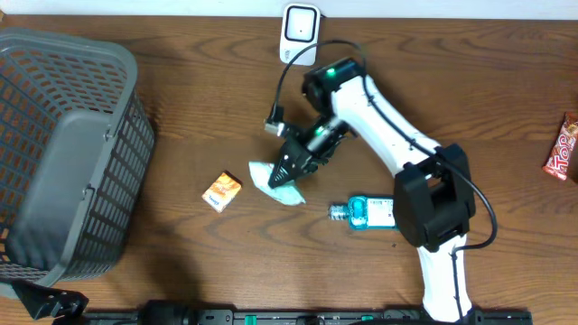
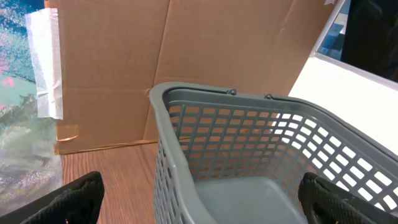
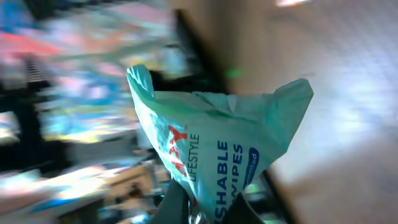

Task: Scan the item barcode
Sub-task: 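Lift the wipes pack with the right gripper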

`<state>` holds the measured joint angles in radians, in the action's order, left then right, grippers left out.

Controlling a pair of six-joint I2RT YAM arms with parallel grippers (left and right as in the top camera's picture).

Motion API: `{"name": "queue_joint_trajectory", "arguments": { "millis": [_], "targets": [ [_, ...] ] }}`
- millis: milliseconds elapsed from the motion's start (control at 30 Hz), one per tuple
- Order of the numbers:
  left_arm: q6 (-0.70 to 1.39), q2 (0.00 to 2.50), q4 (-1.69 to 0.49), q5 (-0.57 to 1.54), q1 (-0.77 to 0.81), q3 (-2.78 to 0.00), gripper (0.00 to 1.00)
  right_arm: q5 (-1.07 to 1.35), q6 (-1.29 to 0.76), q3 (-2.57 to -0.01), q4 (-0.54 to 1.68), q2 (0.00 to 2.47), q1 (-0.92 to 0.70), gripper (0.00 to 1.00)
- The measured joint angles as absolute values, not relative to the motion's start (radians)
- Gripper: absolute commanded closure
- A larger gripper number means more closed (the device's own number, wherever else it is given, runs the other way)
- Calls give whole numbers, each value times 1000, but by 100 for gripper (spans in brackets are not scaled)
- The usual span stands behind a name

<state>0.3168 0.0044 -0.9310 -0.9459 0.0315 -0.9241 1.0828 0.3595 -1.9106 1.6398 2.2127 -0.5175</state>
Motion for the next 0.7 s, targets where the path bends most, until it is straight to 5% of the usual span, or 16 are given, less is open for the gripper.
{"name": "queue_joint_trajectory", "arguments": {
  "millis": [300, 700],
  "targets": [
    [317, 4, -931, -946, 31, -924, 0, 1366, 239, -1910, 1701, 2212, -498, 99],
    [317, 4, -927, -946, 31, -924, 0, 1428, 144, -1910, 1702, 2212, -498, 98]
  ]
}}
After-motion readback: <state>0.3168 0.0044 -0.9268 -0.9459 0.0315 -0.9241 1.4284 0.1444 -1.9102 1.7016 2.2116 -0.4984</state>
